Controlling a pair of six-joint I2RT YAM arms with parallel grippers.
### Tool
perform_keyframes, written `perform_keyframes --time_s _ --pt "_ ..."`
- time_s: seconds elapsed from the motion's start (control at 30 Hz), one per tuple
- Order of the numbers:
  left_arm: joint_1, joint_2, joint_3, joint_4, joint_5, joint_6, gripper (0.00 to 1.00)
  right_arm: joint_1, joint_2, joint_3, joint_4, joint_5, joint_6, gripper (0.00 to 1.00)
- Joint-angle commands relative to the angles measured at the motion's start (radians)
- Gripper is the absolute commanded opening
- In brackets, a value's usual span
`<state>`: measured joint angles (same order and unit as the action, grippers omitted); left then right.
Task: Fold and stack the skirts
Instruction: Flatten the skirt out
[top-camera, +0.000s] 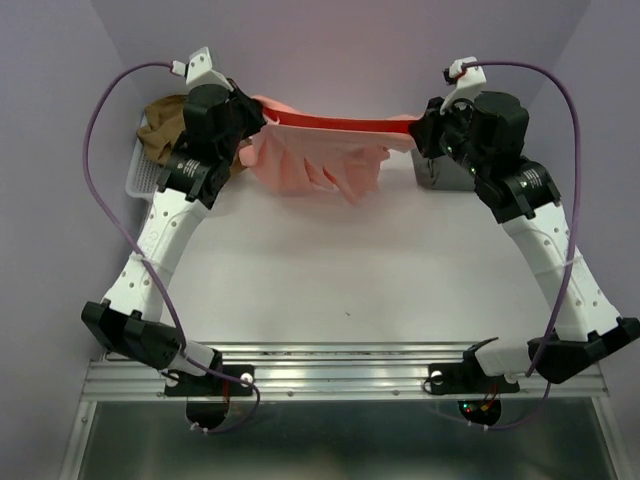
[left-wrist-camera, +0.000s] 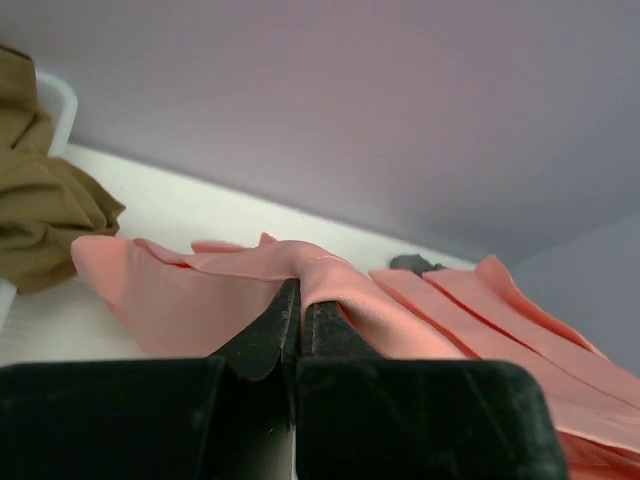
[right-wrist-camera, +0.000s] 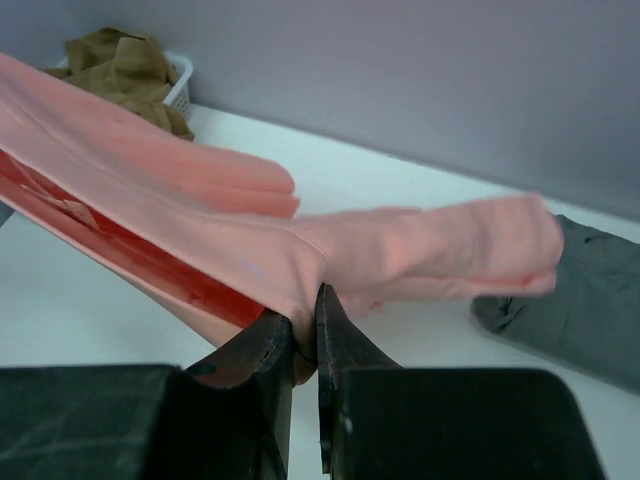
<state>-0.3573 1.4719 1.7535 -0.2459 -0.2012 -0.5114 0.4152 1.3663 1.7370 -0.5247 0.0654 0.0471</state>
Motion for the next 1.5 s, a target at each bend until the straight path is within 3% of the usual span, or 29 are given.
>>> perform_keyframes --time_s 0.0,0.2,0.33,0.4,0.5,0.6,0.67,0.7,0.8,0.9,0.93,1.0,1.03,1.07,1.13,1.2,1.3,1.33,1.47 --pt "-0.006 -0.189 -0.115 0.171 -0.056 -0.019 0.00 -0.023 -0.113 0.006 -0.052 -0.049 -0.050 0.02" --pt "-0.017 -0.203 -0.154 0.165 -0.047 -0.030 0.00 -0.023 -0.119 -0.010 -0.067 0.114 -0.024 0.02" --pt "-0.016 -0.107 -0.102 0.135 -0.073 -0.027 0.00 -0.051 -0.023 0.009 -0.063 0.239 -0.073 0.01" --pt "-0.016 -0.052 -0.066 0.132 -0.069 -0.016 0.00 -0.093 0.031 0.021 -0.064 0.203 -0.073 0.01" --pt "0.001 0.103 0.072 0.076 -0.064 0.004 0.00 -0.205 0.144 0.062 -0.040 0.096 -0.059 0.01" --pt "0.021 0.299 0.306 -0.001 -0.023 0.030 0.00 -0.292 0.256 0.174 -0.014 -0.001 -0.064 0.01" --pt "0.035 0.468 0.597 -0.093 0.029 0.054 0.00 -0.305 0.333 0.275 -0.017 -0.009 -0.075 0.01" --pt "0.037 0.563 0.815 -0.124 0.051 0.062 0.00 -0.317 0.349 0.370 -0.015 0.005 -0.090 0.01" --pt "0.038 0.584 0.928 -0.098 0.160 0.109 0.00 -0.317 0.356 0.461 -0.017 0.010 -0.108 0.01" --pt "0.038 0.386 0.589 0.133 0.197 0.117 0.00 -0.317 0.311 0.432 -0.014 0.016 -0.112 0.01" --pt "0.038 0.275 0.369 0.240 0.197 0.110 0.00 -0.317 0.260 0.344 -0.009 0.023 -0.101 0.01" --pt "0.038 0.185 0.185 0.312 0.178 0.096 0.00 -0.317 0.187 0.194 0.038 0.017 -0.086 0.01" --pt "0.038 0.115 0.014 0.351 0.169 0.085 0.00 -0.317 0.101 0.105 0.069 0.001 -0.067 0.01" --pt "0.038 0.084 -0.071 0.373 0.148 0.077 0.00 -0.317 0.058 -0.085 0.101 -0.019 -0.059 0.01" --pt "0.038 0.023 -0.319 0.427 0.128 0.027 0.00 -0.317 -0.025 -0.268 0.185 -0.058 -0.003 0.02" --pt "0.038 -0.001 -0.461 0.457 0.128 -0.005 0.00 -0.317 -0.116 -0.485 0.209 -0.101 0.054 0.06" --pt "0.034 -0.033 -0.681 0.450 0.141 -0.123 0.00 -0.317 -0.197 -0.654 0.198 -0.221 0.167 0.07" --pt "0.020 -0.063 -0.780 0.461 0.140 -0.145 0.00 -0.317 -0.214 -0.718 0.168 -0.325 0.200 0.08" --pt "-0.032 -0.195 -0.948 0.340 0.025 -0.229 0.00 -0.276 -0.383 -0.867 0.078 -0.495 0.275 0.09"
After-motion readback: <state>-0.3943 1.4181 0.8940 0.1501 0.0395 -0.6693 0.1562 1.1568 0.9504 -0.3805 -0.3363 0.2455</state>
